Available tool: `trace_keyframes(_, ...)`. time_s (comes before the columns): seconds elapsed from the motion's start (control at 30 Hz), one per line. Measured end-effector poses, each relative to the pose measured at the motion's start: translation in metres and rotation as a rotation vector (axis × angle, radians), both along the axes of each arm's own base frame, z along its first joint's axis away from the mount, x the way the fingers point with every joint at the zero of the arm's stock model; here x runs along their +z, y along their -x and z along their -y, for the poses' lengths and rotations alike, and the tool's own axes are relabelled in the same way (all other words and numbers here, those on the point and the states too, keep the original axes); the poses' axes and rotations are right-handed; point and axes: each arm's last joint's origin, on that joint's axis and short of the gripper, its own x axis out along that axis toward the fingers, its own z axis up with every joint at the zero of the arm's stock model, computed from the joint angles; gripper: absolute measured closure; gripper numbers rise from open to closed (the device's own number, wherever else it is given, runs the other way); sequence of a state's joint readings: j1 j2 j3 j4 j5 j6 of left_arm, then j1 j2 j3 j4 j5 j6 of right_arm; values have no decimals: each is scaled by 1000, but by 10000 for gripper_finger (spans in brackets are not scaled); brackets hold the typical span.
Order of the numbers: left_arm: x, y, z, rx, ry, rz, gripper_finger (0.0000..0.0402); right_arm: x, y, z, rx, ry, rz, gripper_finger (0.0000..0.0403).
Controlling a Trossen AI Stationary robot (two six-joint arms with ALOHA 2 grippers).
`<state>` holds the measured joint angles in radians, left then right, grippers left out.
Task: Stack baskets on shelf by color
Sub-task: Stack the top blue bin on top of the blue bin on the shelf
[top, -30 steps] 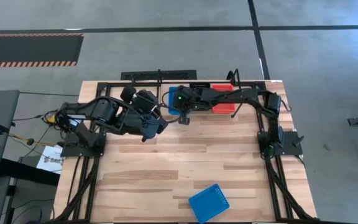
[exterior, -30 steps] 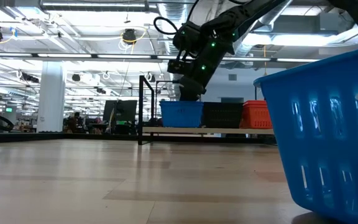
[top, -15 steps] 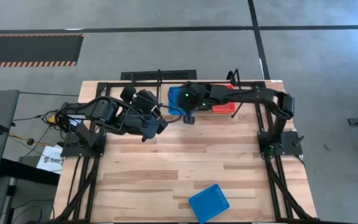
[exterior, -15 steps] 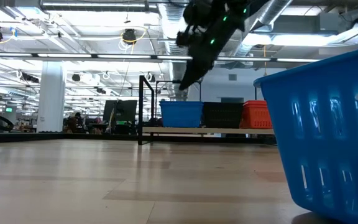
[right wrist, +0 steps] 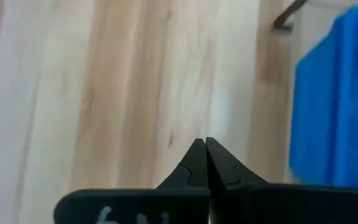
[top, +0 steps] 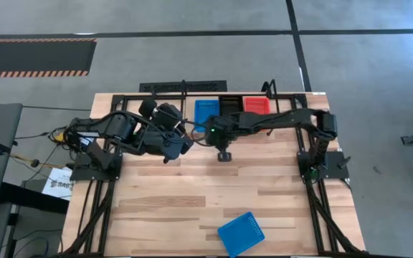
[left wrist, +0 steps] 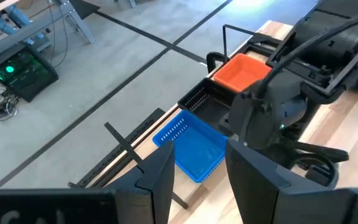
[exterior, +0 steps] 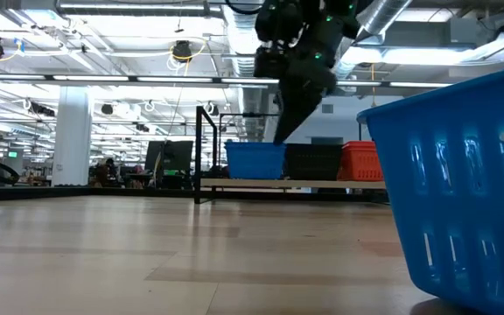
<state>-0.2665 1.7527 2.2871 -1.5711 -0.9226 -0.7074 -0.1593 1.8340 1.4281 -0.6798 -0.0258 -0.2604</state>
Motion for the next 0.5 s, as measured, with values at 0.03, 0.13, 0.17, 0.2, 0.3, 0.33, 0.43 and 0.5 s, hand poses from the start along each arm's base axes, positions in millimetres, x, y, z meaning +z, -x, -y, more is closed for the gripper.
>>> trace_keyframes(0.03, 0, 0, 0, 0, 0, 0, 270, -4, -3, 1, 0, -1, 0, 402)
trace_keyframes(0.13, 0, 0, 0, 0, 1, 0, 270, -16, -6, 4, -3, 0, -39, 402)
trace_keyframes(0.17, 0, 0, 0, 0, 2, 1, 270, -21, -6, 4, 0, 11, -58, 402)
trace_keyframes(0.2, 0, 0, 0, -1, 2, 1, 270, -24, -10, 6, 3, 18, -47, 402)
trace_keyframes(0.3, 0, 0, 0, -4, 7, 0, 270, -28, -12, 5, 12, 35, -45, 402)
trace_keyframes(0.33, 0, 0, 0, -4, 8, 0, 270, -28, -16, 6, 14, 39, -20, 402)
trace_keyframes(0.43, 0, 0, 0, -4, 8, -1, 270, -35, -16, 6, 24, 39, -44, 402)
trace_keyframes(0.5, 0, 0, 0, -5, 8, -1, 270, -34, -19, 9, 25, 47, -16, 402)
